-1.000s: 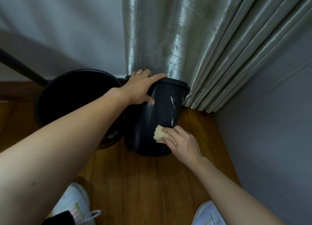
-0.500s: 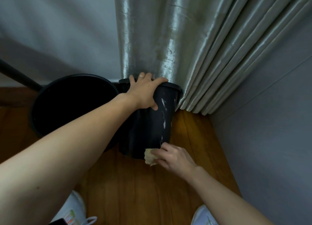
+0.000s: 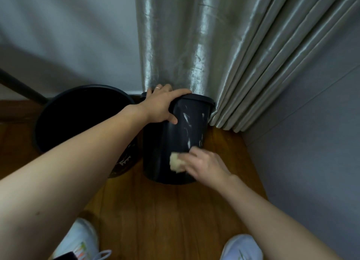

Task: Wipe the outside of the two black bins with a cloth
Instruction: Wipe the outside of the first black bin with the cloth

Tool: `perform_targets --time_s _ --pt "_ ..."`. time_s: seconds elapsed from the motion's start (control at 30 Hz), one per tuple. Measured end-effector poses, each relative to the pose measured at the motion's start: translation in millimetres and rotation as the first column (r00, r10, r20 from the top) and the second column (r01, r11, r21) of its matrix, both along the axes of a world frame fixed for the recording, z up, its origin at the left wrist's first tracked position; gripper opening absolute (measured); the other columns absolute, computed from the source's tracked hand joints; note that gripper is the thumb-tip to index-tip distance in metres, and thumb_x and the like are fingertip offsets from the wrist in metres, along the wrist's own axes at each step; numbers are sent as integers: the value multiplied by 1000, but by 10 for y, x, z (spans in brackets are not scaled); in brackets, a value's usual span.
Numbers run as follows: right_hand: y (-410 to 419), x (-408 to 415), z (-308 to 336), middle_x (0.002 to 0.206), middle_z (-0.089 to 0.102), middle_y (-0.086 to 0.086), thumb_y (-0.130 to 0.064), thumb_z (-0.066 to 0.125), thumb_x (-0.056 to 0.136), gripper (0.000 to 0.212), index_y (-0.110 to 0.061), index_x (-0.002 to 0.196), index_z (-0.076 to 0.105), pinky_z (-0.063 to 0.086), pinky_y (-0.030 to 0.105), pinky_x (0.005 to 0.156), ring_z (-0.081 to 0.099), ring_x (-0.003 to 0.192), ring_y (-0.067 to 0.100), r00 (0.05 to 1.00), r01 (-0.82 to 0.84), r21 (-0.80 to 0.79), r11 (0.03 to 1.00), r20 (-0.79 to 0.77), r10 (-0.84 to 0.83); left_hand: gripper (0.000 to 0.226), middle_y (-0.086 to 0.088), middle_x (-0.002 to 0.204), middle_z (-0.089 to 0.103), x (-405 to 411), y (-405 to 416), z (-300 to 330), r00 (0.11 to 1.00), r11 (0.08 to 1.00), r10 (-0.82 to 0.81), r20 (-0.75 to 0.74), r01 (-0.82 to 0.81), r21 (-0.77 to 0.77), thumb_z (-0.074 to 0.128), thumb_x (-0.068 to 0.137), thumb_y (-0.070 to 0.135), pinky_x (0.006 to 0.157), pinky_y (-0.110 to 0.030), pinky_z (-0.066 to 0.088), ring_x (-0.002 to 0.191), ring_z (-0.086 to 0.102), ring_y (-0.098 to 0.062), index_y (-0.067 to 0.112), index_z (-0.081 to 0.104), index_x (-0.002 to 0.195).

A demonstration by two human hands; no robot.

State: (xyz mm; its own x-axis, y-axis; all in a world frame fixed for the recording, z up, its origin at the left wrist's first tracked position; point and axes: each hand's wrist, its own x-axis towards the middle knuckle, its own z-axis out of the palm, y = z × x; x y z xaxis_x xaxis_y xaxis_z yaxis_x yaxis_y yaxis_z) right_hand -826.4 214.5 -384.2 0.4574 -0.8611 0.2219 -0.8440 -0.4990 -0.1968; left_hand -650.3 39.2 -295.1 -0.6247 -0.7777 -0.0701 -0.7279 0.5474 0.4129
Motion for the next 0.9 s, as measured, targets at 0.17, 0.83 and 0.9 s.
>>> perform_targets --time_s 0.17,0.83,0.9 --pt "-399 19 300 93 56 4 -31 66 90 33 -20 121 63 54 41 57 59 74 24 933 326 -32 945 169 -317 100 3 108 33 31 19 -11 999 999 -37 32 38 -35 83 70 37 110 -54 21 118 33 -27 50 21 147" --pt "-587 60 538 99 59 5 -36 62 92 34 -25 124 63 51 40 68 61 85 31 907 400 23 916 132 -400 97 2 106 33 125 126 -133 997 998 -65 31 65 5 80 75 35 100 -45 28 113 33 -24 48 17 149" --pt "-515 15 455 99 58 4 -38 62 93 36 -26 126 63 51 39 67 61 85 30 904 404 58 913 126 -408 95 4 106 33 103 137 -139 998 998 -68 13 68 11 79 76 32 102 -47 27 113 33 -24 48 20 148"
